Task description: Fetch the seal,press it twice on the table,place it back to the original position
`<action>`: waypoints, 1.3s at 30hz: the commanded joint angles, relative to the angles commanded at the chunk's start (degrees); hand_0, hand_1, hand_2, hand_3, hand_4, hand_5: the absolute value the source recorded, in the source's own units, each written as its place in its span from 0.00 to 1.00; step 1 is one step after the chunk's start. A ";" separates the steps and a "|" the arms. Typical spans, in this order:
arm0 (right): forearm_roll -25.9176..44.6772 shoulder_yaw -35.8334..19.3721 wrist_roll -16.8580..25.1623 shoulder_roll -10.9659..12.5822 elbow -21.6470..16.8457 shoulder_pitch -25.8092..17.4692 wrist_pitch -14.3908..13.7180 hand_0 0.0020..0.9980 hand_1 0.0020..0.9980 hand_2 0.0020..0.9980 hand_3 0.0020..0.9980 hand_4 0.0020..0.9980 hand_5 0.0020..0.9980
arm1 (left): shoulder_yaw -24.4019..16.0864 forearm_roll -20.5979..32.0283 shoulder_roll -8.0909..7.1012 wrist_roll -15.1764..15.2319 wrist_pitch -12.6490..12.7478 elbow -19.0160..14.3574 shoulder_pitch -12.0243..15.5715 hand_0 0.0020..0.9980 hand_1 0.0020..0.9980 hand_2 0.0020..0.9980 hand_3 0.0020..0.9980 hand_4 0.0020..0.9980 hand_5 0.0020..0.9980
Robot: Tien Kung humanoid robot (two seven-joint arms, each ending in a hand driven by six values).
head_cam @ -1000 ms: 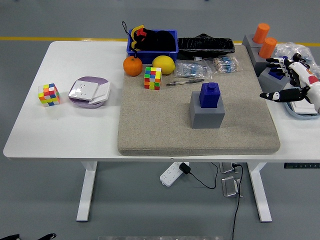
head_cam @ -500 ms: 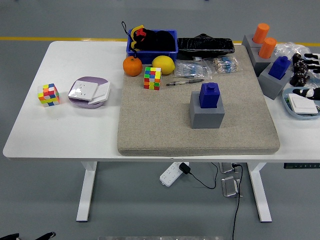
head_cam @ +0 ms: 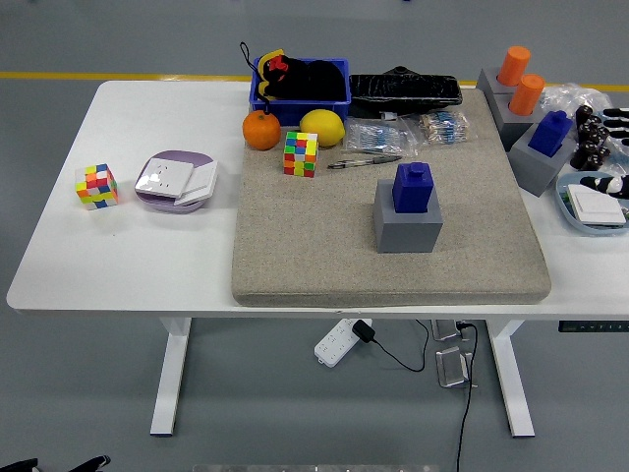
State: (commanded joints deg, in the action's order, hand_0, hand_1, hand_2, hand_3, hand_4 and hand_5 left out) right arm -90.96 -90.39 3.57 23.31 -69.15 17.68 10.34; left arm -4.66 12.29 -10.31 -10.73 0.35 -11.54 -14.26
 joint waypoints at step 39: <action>3.78 21.09 0.00 -7.51 3.39 9.64 -0.05 0.85 0.80 0.80 0.84 1.00 0.05 | -0.61 -0.93 -0.09 -0.25 0.02 0.04 0.21 0.81 0.78 0.76 0.80 0.68 0.42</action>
State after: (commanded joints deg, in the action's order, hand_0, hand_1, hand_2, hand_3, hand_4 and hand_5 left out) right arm -87.18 -69.30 3.56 15.80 -65.76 27.32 10.29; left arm -5.26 11.36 -10.40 -10.98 0.37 -11.50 -14.05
